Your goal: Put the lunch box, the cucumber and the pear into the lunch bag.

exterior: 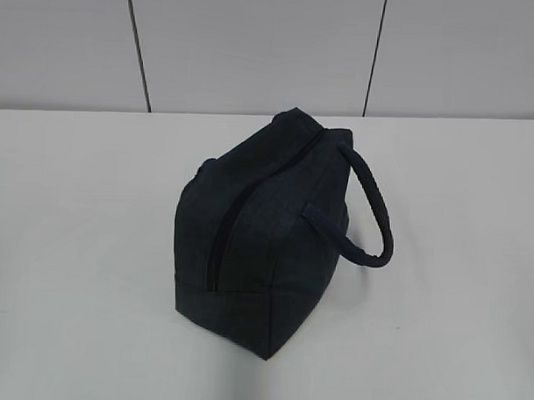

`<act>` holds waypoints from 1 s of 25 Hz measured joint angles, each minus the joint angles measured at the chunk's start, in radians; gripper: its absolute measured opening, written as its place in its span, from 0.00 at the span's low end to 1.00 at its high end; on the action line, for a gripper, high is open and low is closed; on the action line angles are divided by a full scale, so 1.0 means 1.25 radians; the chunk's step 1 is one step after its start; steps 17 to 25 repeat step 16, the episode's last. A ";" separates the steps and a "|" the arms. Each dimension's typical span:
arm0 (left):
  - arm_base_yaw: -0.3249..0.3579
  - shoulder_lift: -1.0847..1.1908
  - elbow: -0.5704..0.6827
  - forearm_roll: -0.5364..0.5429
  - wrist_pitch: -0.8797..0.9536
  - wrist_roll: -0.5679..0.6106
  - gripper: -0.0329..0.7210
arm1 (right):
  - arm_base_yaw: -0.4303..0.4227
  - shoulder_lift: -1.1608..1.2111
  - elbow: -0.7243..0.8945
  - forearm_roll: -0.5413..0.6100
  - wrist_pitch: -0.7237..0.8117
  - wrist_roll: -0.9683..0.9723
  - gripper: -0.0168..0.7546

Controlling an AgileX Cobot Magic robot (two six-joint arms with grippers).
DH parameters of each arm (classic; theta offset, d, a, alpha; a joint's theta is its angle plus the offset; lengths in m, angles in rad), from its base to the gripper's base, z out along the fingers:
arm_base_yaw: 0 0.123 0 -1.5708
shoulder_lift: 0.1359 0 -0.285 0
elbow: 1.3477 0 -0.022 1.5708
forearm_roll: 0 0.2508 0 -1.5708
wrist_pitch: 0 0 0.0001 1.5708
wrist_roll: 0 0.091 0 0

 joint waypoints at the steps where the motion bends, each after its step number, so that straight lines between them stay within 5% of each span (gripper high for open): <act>1: 0.005 0.000 0.000 -0.001 0.000 0.000 0.28 | -0.009 0.000 0.000 0.000 0.000 0.000 0.67; 6: 0.069 -0.001 0.000 -0.001 0.000 0.000 0.28 | -0.094 0.000 0.000 -0.003 0.000 0.000 0.67; 25: 0.074 -0.001 0.000 -0.001 0.000 0.000 0.28 | -0.100 0.000 0.000 -0.005 0.000 0.001 0.67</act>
